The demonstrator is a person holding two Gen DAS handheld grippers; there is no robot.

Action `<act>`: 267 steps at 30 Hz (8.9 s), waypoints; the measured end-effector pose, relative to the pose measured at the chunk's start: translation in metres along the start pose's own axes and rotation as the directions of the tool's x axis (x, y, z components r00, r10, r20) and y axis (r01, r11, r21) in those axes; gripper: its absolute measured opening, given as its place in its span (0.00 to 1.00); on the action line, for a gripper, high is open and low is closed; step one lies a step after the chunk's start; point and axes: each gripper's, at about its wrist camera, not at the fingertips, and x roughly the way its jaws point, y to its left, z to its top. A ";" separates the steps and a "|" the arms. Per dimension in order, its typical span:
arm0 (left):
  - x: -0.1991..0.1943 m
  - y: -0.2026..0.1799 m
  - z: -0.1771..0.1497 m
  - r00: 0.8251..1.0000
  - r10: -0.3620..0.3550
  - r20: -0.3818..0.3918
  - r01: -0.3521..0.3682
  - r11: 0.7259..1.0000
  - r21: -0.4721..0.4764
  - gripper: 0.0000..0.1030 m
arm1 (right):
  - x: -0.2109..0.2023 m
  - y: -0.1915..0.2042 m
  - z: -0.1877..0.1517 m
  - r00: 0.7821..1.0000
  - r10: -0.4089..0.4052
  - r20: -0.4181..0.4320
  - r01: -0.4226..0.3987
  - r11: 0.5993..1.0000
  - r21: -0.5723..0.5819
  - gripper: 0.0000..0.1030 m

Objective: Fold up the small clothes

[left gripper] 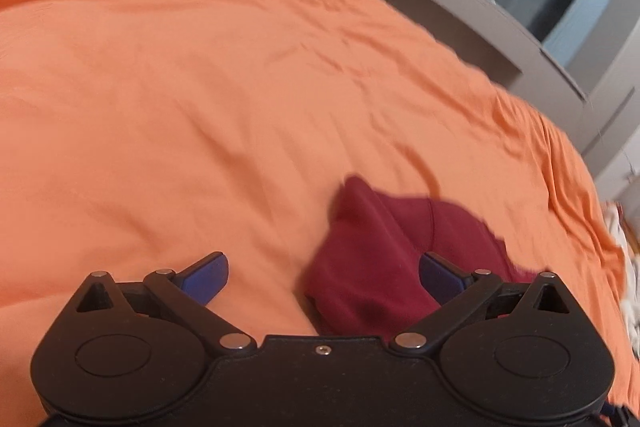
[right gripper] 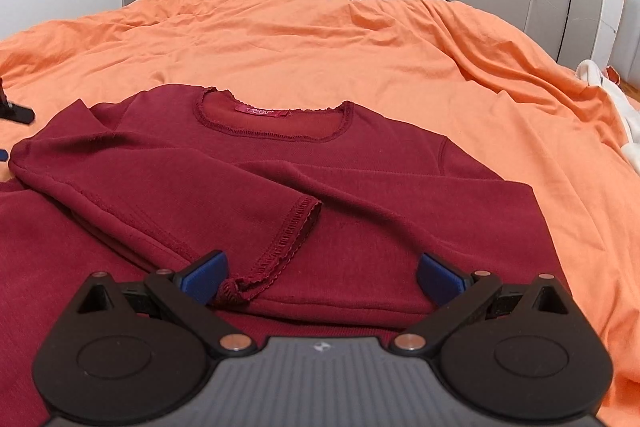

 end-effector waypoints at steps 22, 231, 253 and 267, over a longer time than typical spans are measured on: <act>0.009 -0.025 0.014 0.983 0.167 0.073 -0.175 0.977 0.119 0.93 | 0.001 -0.003 0.000 1.000 0.003 0.000 -0.003 1.000 0.007 1.00; -0.051 -0.084 -0.013 0.992 0.123 0.022 -0.124 0.957 0.260 0.98 | -0.045 -0.075 0.002 0.956 -0.235 0.178 0.269 0.941 -0.204 1.00; -0.084 -0.036 -0.039 0.995 -0.068 -0.069 0.076 0.991 0.114 0.99 | -0.127 0.045 -0.035 0.980 -0.009 0.199 0.056 0.971 -0.233 1.00; -0.096 -0.032 -0.047 0.998 -0.056 -0.020 0.058 0.992 0.112 0.99 | -0.117 0.074 -0.047 0.984 -0.061 0.166 0.098 0.969 -0.226 1.00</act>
